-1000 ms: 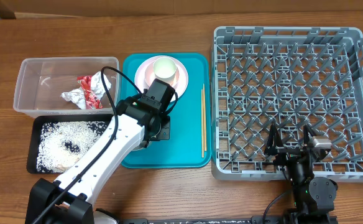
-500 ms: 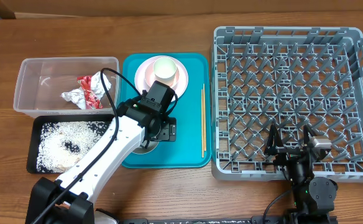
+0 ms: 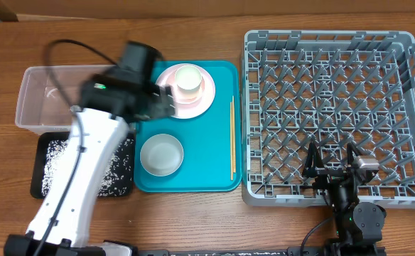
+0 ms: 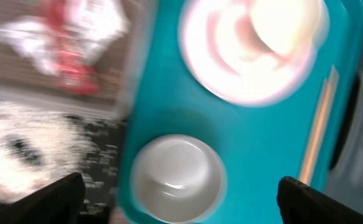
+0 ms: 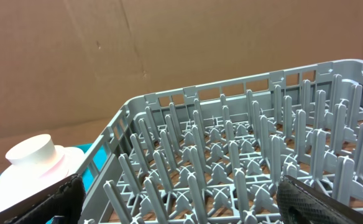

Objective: Sort waste into correct bins and load items into the dishwasher
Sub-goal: 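Raise the left arm and park it above the bins, then swing the right gripper over the rack toward the chopsticks, then lower the right gripper and close it on the wooden chopsticks, then lift the chopsticks and carry them over the dish rack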

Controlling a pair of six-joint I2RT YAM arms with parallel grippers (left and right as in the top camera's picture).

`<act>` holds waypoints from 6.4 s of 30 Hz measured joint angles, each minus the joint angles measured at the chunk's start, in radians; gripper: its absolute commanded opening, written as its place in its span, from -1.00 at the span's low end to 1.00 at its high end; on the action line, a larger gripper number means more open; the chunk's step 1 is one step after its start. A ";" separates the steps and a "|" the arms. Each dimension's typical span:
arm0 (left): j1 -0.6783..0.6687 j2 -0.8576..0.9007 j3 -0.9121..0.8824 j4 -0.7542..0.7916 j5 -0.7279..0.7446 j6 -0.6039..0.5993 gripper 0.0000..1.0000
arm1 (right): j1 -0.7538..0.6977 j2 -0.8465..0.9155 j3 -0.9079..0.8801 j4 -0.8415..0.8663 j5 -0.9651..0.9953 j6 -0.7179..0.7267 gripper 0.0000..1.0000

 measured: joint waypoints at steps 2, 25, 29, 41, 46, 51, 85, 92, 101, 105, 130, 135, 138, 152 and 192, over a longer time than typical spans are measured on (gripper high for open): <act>0.094 -0.003 0.019 -0.011 -0.013 0.004 1.00 | 0.000 0.000 0.000 0.000 0.000 0.000 1.00; 0.313 -0.003 0.020 -0.015 -0.028 0.012 1.00 | 0.000 0.000 0.000 0.000 0.000 0.000 1.00; 0.313 -0.003 0.020 -0.015 -0.028 0.012 1.00 | 0.000 0.000 0.000 0.000 0.000 0.000 1.00; 0.313 -0.003 0.020 -0.015 -0.028 0.012 1.00 | 0.000 0.000 0.000 0.051 -0.476 0.379 1.00; 0.313 -0.003 0.020 -0.015 -0.028 0.012 1.00 | 0.000 0.000 0.032 -0.048 -0.636 0.425 1.00; 0.313 -0.003 0.020 -0.018 -0.028 0.012 1.00 | 0.000 0.038 0.317 -0.359 -0.576 0.432 1.00; 0.312 -0.003 0.020 -0.018 -0.028 0.012 1.00 | 0.818 1.540 1.532 -1.167 0.119 0.665 -0.77; 0.312 -0.003 0.020 -0.018 -0.028 0.012 1.00 | 0.929 1.770 1.532 -1.128 0.311 0.780 0.22; 0.312 -0.003 0.020 -0.018 -0.028 0.012 1.00 | 0.903 1.872 1.530 -1.005 0.364 0.792 0.09; 0.312 -0.003 0.020 -0.018 -0.028 0.012 1.00 | 0.901 1.872 1.510 -0.939 0.375 0.777 0.10; 0.312 -0.003 0.020 -0.018 -0.028 0.012 1.00 | 0.897 1.872 1.089 -0.510 0.505 0.670 0.50; 0.312 -0.003 0.020 -0.018 -0.028 0.012 1.00 | 0.897 1.872 1.086 -0.499 0.499 0.662 0.79; 0.312 -0.003 0.020 -0.018 -0.028 0.012 1.00 | 0.900 1.872 1.086 -0.498 0.472 0.660 0.79; 0.312 -0.003 0.020 -0.018 -0.028 0.012 1.00 | 0.874 1.872 1.086 -0.500 0.423 0.658 0.34; 0.312 -0.003 0.020 -0.018 -0.028 0.012 1.00 | 0.874 1.816 1.225 -0.717 0.393 0.639 -0.92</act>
